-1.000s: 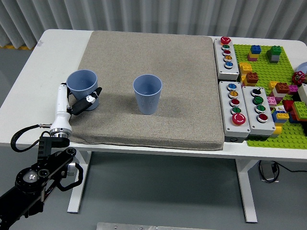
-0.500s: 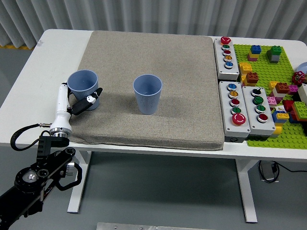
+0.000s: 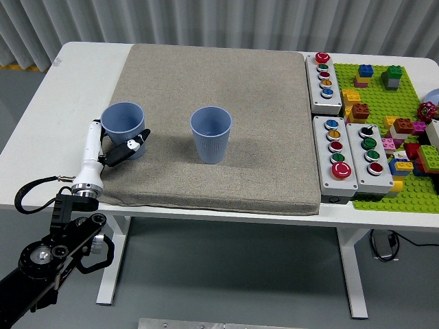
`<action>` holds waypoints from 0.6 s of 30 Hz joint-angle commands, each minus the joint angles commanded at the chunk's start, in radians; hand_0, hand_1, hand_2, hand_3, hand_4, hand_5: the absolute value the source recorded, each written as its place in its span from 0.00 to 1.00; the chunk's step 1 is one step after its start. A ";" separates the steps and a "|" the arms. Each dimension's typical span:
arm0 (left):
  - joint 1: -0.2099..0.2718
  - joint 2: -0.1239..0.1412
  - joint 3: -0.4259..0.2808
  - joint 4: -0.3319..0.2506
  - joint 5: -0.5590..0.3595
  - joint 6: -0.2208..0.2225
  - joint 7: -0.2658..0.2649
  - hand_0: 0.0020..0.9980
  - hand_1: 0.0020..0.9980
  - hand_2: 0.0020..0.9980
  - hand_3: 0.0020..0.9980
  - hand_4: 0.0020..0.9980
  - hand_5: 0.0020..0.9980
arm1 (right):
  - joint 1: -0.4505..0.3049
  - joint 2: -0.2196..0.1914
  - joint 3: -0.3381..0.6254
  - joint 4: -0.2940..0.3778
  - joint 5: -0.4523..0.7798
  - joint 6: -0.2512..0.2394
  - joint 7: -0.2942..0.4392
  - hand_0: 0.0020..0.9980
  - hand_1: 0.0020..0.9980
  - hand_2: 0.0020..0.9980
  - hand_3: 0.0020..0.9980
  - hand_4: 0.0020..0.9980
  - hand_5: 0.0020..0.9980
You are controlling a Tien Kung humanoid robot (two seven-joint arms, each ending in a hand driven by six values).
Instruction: Pick cup pour cup place
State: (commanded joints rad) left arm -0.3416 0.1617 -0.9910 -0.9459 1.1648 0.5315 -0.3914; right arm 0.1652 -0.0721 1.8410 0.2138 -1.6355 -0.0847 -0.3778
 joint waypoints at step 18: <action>0.030 0.004 -0.032 -0.032 0.083 -0.055 0.024 0.76 0.79 0.96 1.00 0.98 0.48 | -0.008 0.000 0.007 0.000 -0.014 0.004 -0.002 0.70 0.71 0.67 0.63 0.06 0.45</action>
State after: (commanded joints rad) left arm -0.3120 0.1656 -1.0226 -0.9776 1.2480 0.4768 -0.3674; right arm 0.1573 -0.0725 1.8485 0.2143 -1.6500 -0.0809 -0.3795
